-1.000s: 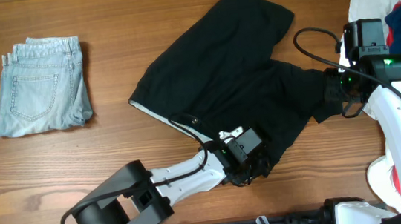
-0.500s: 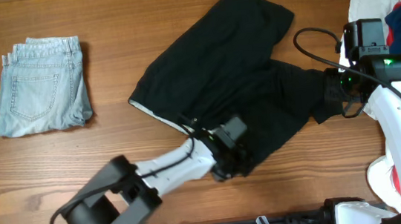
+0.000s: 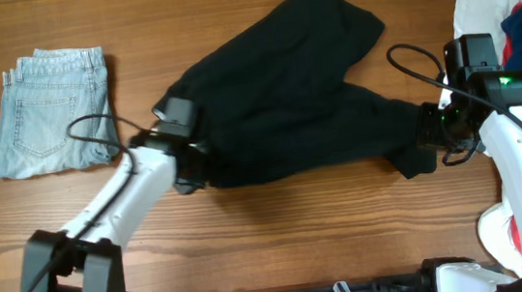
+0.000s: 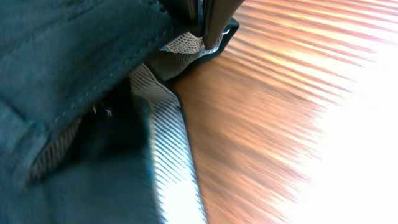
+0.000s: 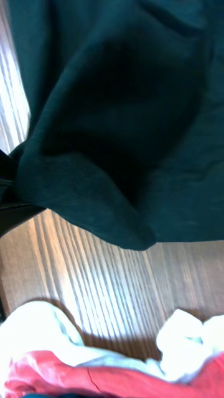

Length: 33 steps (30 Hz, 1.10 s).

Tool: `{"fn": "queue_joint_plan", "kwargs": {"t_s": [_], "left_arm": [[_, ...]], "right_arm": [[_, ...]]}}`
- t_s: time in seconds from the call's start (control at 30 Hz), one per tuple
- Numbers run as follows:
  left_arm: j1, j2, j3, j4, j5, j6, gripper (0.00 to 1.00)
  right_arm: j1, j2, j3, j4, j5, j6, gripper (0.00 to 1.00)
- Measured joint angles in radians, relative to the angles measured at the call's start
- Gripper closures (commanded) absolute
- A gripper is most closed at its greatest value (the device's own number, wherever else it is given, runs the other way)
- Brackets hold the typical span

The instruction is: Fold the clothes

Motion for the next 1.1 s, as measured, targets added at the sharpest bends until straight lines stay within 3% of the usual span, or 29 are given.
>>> {"fn": "queue_joint_plan", "kwargs": {"t_s": [0.07, 0.1, 0.17, 0.23, 0.43, 0.67, 0.87, 1.1], "left_arm": [[0.059, 0.0, 0.0, -0.012, 0.031, 0.022, 0.96], [0.082, 0.0, 0.0, -0.02, 0.053, 0.032, 0.79], [0.1, 0.0, 0.0, -0.052, 0.092, 0.046, 0.19], [0.098, 0.0, -0.002, -0.103, 0.127, 0.056, 0.07], [0.057, 0.0, -0.004, -0.24, 0.253, 0.061, 0.04], [-0.064, 0.0, -0.011, -0.225, 0.383, 0.008, 0.04], [-0.224, -0.004, -0.118, -0.087, 0.391, -0.193, 0.05], [-0.306, -0.026, -0.207, 0.055, 0.281, -0.438, 0.08]], "right_arm": [[0.001, 0.0, -0.001, -0.007, -0.017, 0.007, 0.96], [0.001, 0.0, -0.002, -0.011, -0.027, 0.011, 0.96], [0.001, 0.0, -0.003, -0.018, -0.031, 0.014, 0.95], [0.0, 0.0, -0.004, -0.025, -0.031, 0.014, 0.95], [0.0, 0.0, -0.005, -0.029, -0.031, 0.014, 0.95], [0.0, 0.0, -0.006, -0.03, -0.031, 0.013, 0.95], [0.0, 0.0, -0.006, -0.032, -0.031, 0.0, 0.94], [0.0, 0.0, -0.006, -0.031, -0.031, -0.007, 0.94]]}}
